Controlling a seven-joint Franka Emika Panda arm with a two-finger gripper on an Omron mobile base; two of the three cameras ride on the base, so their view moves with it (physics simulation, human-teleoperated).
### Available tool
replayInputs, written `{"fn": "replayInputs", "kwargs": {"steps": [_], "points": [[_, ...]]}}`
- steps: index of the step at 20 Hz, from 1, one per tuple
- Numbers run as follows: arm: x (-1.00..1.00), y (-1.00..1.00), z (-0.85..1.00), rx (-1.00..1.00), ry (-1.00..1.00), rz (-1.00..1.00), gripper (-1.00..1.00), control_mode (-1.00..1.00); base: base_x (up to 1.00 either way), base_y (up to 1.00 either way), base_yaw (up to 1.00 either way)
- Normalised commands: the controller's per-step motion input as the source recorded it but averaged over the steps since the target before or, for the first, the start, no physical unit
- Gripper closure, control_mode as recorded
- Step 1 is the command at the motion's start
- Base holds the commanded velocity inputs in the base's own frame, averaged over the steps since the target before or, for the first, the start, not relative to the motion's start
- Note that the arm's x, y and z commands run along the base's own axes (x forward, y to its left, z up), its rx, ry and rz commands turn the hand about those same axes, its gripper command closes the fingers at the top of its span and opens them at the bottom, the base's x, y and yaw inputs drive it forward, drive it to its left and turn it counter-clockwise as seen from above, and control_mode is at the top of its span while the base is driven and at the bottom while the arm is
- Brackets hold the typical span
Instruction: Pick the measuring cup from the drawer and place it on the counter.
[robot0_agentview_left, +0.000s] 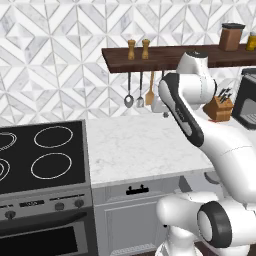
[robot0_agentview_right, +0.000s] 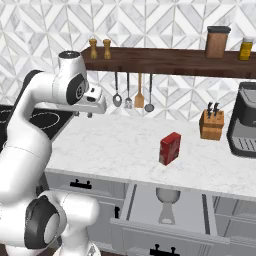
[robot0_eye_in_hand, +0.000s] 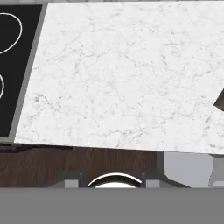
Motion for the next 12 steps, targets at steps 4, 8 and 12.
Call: {"fn": "replayInputs", "kwargs": {"steps": [4, 8, 12], "points": [[-0.64, -0.03, -0.18, 0.0, 0.07, -0.02, -1.0, -1.0, 0.0, 0.0, 0.0], [-1.0, -0.18, -0.55, 0.0, 0.18, -0.1, -1.0, -1.0, 0.0, 0.0, 0.0], [-1.0, -0.19, -0.93, 0.0, -0.07, -0.07, -1.0, -1.0, 0.0, 0.0, 0.0]]}}
